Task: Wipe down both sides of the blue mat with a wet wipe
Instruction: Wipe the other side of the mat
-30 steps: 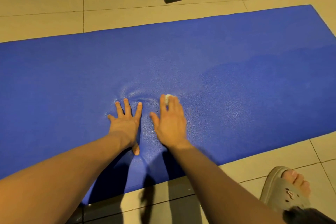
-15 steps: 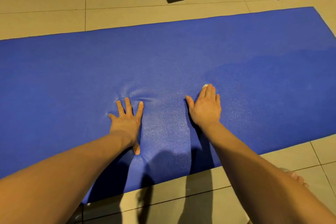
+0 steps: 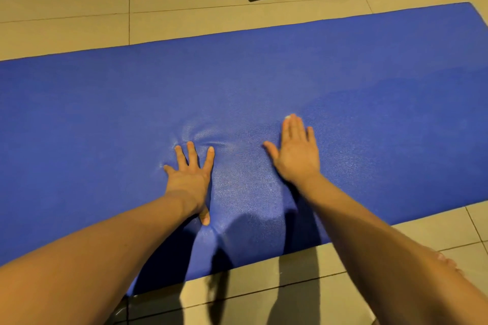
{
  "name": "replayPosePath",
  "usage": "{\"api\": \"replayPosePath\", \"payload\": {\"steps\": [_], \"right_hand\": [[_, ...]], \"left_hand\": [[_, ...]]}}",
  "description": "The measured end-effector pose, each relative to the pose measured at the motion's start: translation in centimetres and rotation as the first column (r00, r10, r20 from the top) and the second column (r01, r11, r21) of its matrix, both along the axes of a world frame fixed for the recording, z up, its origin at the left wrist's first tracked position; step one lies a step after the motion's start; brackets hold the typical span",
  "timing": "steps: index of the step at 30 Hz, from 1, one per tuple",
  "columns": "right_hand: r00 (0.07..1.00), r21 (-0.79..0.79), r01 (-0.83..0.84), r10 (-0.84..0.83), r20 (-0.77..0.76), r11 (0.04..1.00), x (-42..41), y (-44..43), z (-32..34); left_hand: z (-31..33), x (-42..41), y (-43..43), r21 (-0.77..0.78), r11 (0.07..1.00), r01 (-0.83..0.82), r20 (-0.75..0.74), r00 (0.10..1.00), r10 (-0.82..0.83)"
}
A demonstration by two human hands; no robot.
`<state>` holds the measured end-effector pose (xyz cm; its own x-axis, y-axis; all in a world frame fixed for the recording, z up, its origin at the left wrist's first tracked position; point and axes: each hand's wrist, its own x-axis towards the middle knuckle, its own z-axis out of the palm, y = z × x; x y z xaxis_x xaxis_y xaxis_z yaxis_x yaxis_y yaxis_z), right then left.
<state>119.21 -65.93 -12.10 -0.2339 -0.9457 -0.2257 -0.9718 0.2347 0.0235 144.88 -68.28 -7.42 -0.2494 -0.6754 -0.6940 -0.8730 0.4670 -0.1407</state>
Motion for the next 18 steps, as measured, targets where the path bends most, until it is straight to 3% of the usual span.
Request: {"api": "replayPosePath", "payload": {"steps": [3, 6, 11, 14, 18], "right_hand": [[0.985, 0.025, 0.172, -0.172, -0.004, 0.985, -3.1, -0.6, 0.5], [0.964, 0.016, 0.257, -0.257, 0.070, 0.966, -0.5, -1.6, 0.5], [0.983, -0.038, -0.073, 0.079, 0.167, 0.997, 9.0, -2.1, -0.1], [0.960, -0.018, -0.244, 0.244, 0.136, 0.970, 8.5, -2.1, -0.2], [0.991, -0.009, -0.128, 0.128, 0.030, 0.992, 1.4, -2.6, -0.1]], "left_hand": [[0.0, 0.1, 0.0, 0.006, 1.000, -0.002, -0.010, 1.000, 0.002], [0.0, 0.0, -0.1, 0.006, 1.000, -0.005, -0.013, 1.000, 0.005], [-0.2, -0.1, 0.0, -0.002, 1.000, -0.003, 0.006, 1.000, 0.003], [-0.1, 0.0, 0.0, -0.008, 1.000, 0.002, 0.010, 1.000, -0.002], [-0.1, 0.1, 0.0, -0.006, 1.000, 0.002, -0.012, 1.000, -0.002]]}}
